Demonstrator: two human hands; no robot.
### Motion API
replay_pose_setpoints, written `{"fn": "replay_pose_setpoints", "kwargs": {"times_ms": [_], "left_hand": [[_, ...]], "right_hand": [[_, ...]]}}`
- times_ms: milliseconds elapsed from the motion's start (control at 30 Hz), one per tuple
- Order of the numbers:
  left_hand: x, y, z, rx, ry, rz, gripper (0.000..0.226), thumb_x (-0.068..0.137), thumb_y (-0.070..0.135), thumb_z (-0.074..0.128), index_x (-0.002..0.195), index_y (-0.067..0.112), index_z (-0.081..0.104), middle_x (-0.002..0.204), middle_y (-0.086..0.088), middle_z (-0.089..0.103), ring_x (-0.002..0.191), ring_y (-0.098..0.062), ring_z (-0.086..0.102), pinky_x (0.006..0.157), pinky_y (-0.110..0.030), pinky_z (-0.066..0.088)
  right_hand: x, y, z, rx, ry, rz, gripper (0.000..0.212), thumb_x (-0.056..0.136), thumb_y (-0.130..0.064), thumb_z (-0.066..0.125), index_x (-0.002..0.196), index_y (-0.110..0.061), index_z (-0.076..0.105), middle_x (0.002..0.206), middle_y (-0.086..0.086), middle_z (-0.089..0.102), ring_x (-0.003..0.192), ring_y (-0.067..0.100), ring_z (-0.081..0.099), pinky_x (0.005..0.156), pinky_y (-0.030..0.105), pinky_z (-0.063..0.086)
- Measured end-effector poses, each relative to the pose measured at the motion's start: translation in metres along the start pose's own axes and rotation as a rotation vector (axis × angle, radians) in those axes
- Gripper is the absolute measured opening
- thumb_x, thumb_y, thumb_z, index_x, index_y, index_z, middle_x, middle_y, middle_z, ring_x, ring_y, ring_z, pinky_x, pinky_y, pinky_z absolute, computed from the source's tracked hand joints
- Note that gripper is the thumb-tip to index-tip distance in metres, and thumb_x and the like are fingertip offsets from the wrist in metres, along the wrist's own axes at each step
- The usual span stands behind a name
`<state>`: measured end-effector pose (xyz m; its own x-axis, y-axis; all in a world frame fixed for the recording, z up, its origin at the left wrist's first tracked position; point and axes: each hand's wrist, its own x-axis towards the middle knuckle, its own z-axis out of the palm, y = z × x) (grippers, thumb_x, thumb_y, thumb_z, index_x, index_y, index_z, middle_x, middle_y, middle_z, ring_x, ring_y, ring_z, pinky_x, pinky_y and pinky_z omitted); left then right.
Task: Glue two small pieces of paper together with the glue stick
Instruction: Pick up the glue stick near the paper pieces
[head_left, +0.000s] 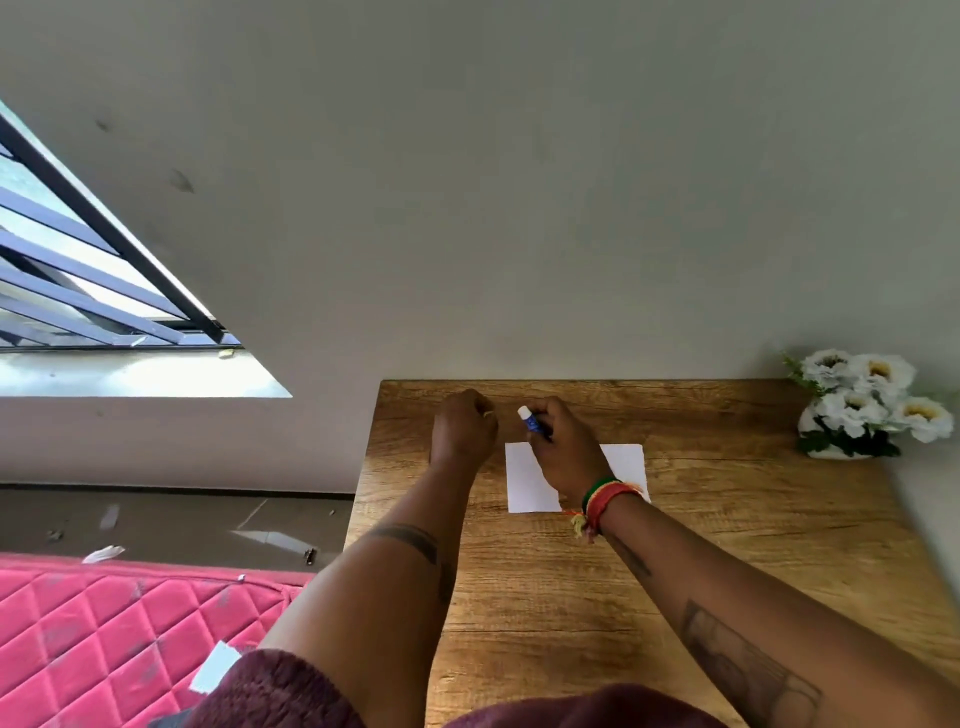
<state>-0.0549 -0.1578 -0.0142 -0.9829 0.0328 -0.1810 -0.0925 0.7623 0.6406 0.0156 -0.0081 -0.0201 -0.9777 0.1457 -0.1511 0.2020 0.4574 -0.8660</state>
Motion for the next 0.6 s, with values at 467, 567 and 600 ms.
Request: {"fn": "replay_pose_setpoints", "kwargs": {"times_ms": [467, 567, 600], "left_hand": [[0.000, -0.026, 0.024, 0.204, -0.046, -0.127, 0.026, 0.092, 0.019, 0.071, 0.118, 0.024, 0.066, 0.118, -0.004, 0.068, 0.098, -0.022, 0.065, 0.081, -0.042, 0.061], [-0.003, -0.016, 0.018, 0.206, 0.072, -0.097, 0.020, 0.095, 0.027, 0.062, 0.115, 0.024, 0.068, 0.122, -0.004, 0.063, 0.107, -0.026, 0.061, 0.091, -0.046, 0.055], [-0.003, -0.010, 0.016, 0.161, 0.122, -0.064, 0.018, 0.097, 0.027, 0.059, 0.110, 0.023, 0.070, 0.117, -0.003, 0.066, 0.104, -0.024, 0.062, 0.089, -0.044, 0.055]], "right_hand": [[0.019, -0.002, 0.019, 0.207, 0.000, 0.083, 0.038, 0.096, -0.012, 0.065, 0.131, -0.026, 0.061, 0.125, -0.001, 0.069, 0.113, 0.018, 0.065, 0.096, 0.038, 0.057], [0.017, -0.005, 0.009, 0.280, 0.025, 0.099, 0.036, 0.097, -0.014, 0.063, 0.130, -0.029, 0.061, 0.121, -0.002, 0.069, 0.103, 0.017, 0.069, 0.086, 0.036, 0.060], [0.016, -0.007, 0.006, 0.315, 0.034, 0.107, 0.035, 0.098, -0.013, 0.062, 0.129, -0.029, 0.061, 0.120, -0.002, 0.069, 0.102, 0.017, 0.069, 0.084, 0.035, 0.061]]}}
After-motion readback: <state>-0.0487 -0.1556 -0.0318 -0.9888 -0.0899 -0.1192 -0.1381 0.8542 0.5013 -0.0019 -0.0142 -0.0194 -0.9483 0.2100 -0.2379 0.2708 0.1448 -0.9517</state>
